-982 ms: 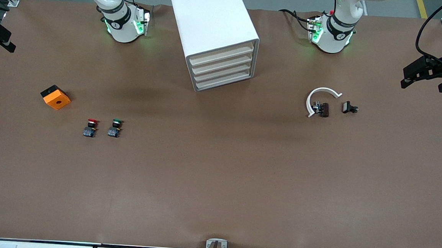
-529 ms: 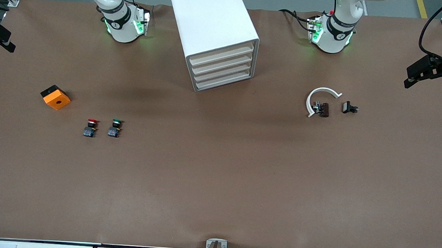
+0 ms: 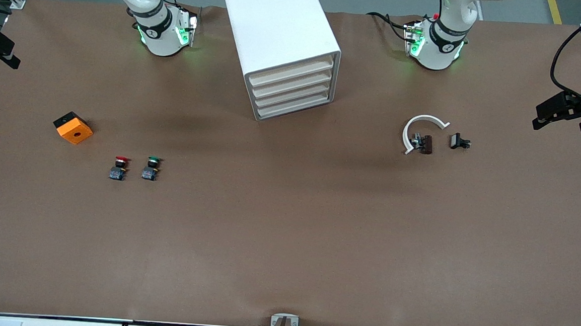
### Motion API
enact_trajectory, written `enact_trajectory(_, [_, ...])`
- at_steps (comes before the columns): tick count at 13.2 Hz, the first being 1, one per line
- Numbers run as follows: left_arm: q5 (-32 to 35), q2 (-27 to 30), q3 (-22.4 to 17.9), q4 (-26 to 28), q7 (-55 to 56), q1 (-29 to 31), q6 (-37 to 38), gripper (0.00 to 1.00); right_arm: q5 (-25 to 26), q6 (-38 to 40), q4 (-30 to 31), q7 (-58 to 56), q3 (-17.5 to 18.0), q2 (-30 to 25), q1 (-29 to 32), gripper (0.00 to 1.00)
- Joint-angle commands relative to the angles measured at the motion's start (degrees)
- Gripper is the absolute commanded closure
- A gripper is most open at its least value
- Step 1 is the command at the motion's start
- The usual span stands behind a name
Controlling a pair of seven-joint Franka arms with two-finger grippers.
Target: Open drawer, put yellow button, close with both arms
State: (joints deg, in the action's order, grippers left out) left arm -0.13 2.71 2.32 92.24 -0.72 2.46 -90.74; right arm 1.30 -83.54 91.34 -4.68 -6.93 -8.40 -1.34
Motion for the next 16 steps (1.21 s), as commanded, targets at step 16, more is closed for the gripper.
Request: enact_trajectory(16, [-1.19,1.69,0.49,0.48,1.77,-0.44,1.01,0.0,0.11,-0.22,0.86,-0.68,-0.01,-1.18,0.28,0.0])
